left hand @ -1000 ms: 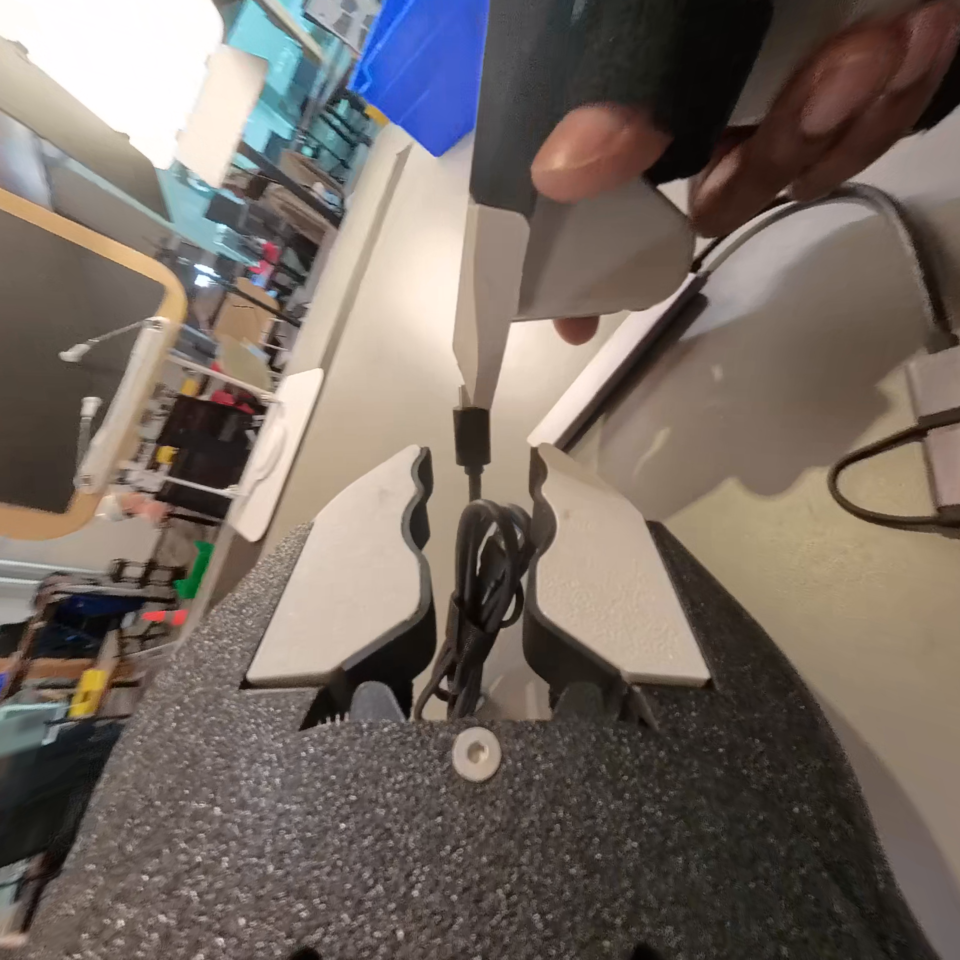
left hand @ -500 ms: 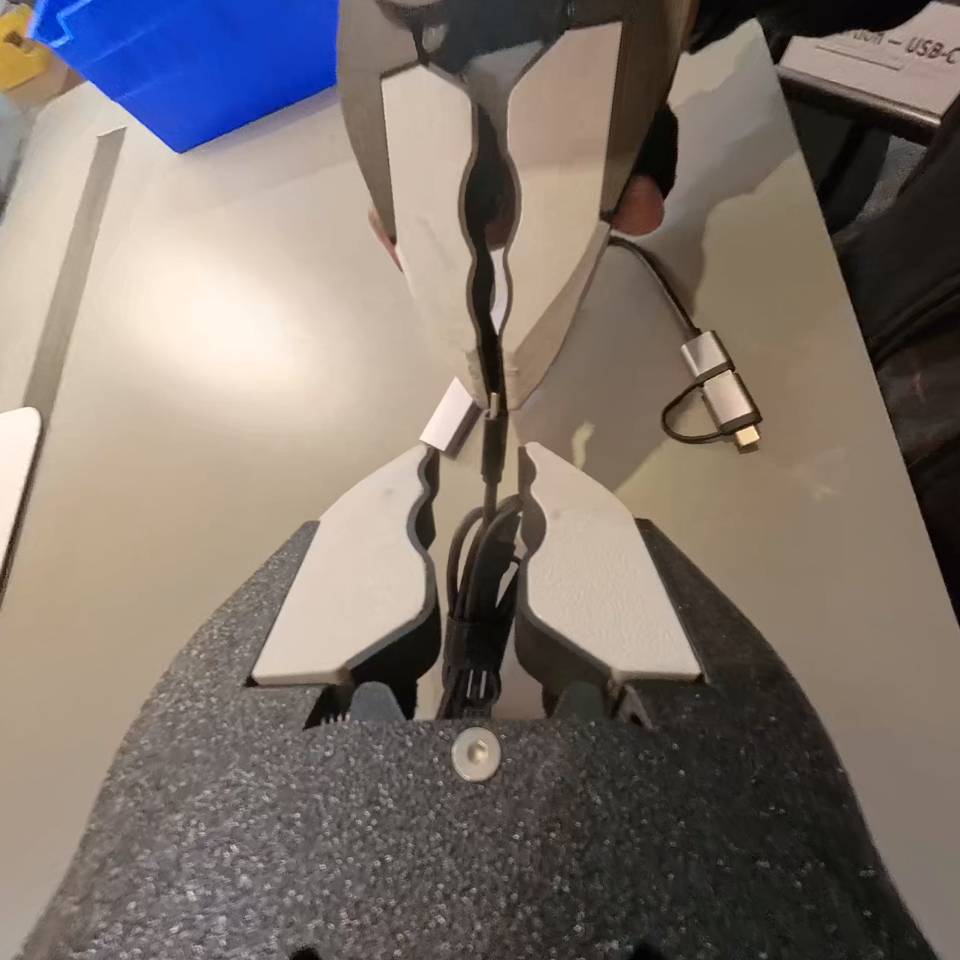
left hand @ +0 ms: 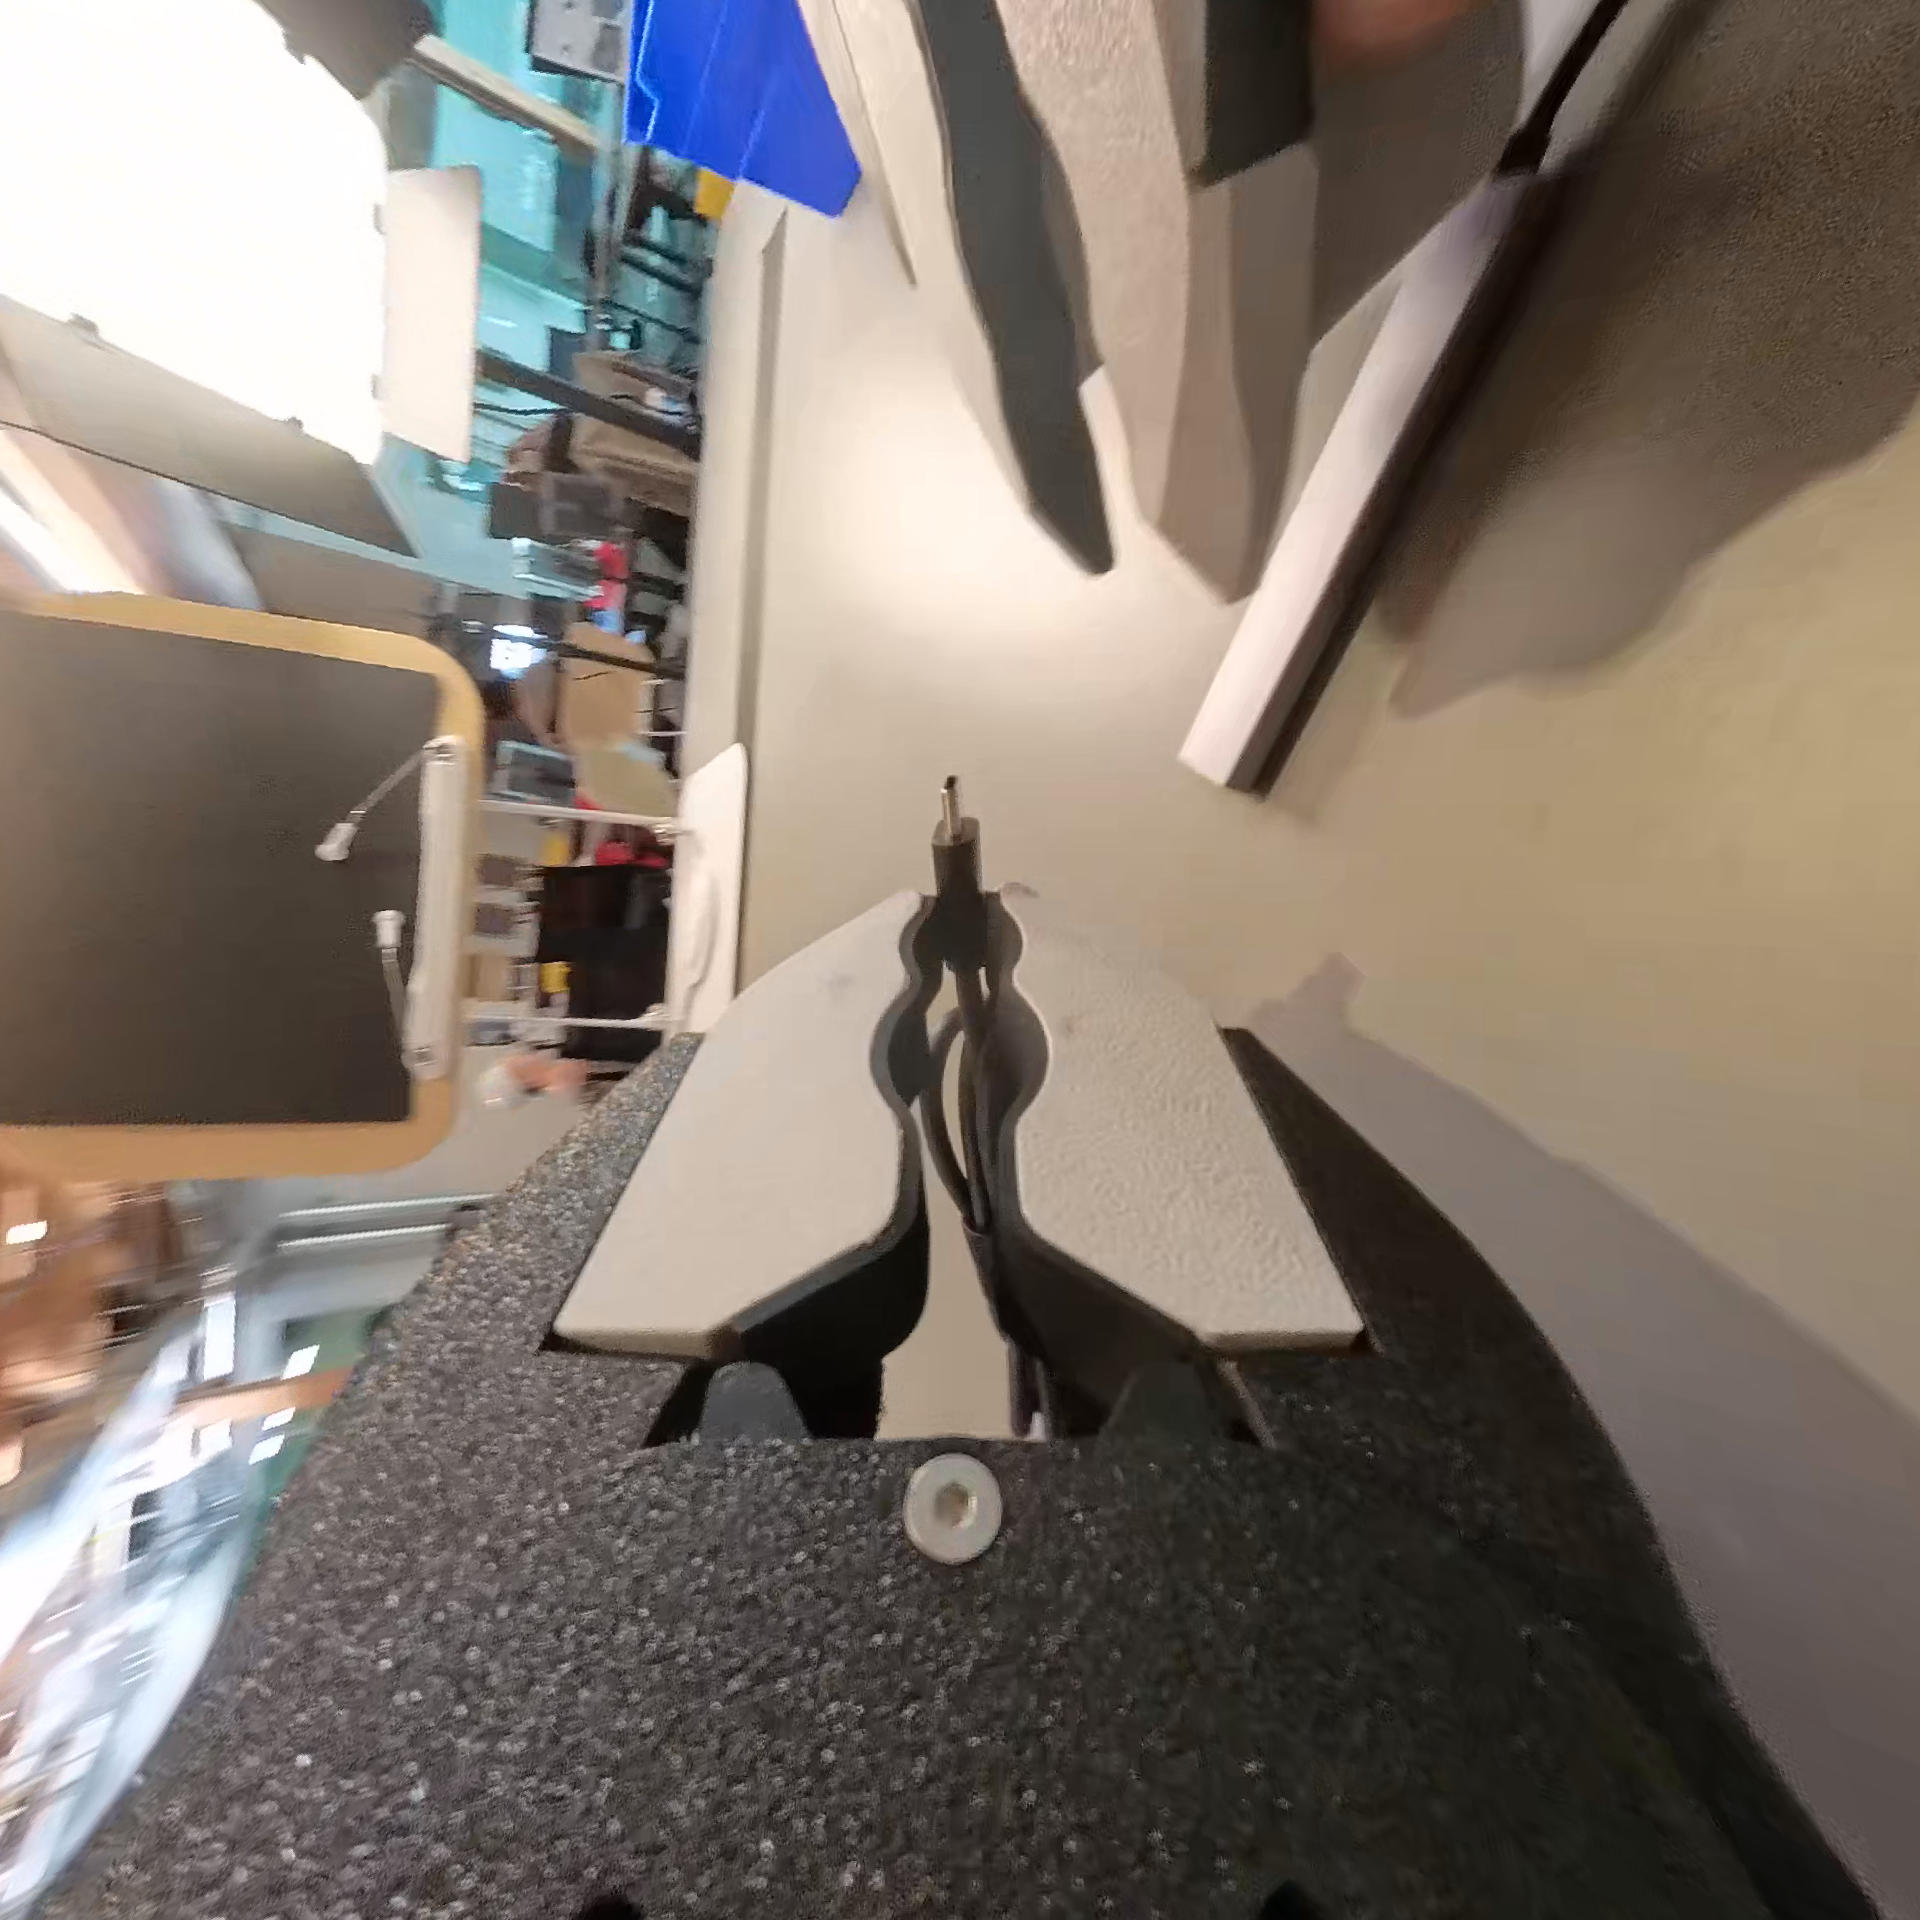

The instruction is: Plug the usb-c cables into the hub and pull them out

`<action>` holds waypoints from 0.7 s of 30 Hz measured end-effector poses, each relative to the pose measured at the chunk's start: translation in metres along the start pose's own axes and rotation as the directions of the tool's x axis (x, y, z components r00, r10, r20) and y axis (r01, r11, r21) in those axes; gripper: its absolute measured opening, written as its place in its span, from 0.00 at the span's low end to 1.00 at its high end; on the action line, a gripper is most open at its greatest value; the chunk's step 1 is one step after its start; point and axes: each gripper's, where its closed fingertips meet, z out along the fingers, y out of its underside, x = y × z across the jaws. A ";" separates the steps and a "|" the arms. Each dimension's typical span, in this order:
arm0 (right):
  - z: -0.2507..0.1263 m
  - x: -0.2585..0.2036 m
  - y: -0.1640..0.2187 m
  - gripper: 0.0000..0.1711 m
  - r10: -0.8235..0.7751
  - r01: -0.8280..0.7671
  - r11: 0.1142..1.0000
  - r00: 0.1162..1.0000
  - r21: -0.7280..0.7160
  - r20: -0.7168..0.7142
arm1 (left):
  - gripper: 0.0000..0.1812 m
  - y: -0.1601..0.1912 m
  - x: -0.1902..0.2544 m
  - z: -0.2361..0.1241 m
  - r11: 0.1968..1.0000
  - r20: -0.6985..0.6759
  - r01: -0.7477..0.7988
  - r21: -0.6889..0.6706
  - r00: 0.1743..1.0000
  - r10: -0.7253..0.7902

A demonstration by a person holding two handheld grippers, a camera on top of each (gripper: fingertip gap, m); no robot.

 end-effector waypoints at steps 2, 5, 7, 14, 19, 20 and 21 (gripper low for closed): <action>0.008 0.002 0.019 0.25 0.004 -0.005 0.992 1.000 -0.123 -0.006 | 0.04 0.004 0.002 0.004 0.997 0.063 -0.074 -0.034 0.995 0.076; 0.018 0.005 0.035 0.23 -0.014 0.006 0.973 0.999 -0.232 -0.035 | 0.04 0.009 0.010 0.011 0.986 0.107 -0.153 -0.068 0.981 0.160; 0.021 0.006 0.032 0.13 0.003 -0.012 0.973 0.999 -0.231 -0.040 | 0.04 0.011 0.016 0.014 0.977 0.121 -0.199 -0.078 0.971 0.207; 0.019 -0.008 0.015 0.13 0.012 -0.009 1.000 0.995 -0.027 0.103 | 0.04 0.023 0.019 0.019 0.938 0.126 -0.323 -0.124 0.933 0.338; 0.004 -0.016 -0.003 0.13 0.040 -0.074 0.986 0.975 0.151 0.218 | 0.04 0.019 0.011 0.017 0.917 0.151 -0.376 -0.136 0.907 0.394; 0.000 -0.018 -0.007 0.13 0.041 -0.086 0.980 0.970 0.181 0.239 | 0.04 0.017 0.011 0.018 0.912 0.153 -0.387 -0.135 0.901 0.405; -0.003 -0.019 -0.009 0.13 0.043 -0.097 0.974 0.966 0.204 0.254 | 0.04 0.014 0.010 0.017 0.907 0.157 -0.398 -0.135 0.895 0.416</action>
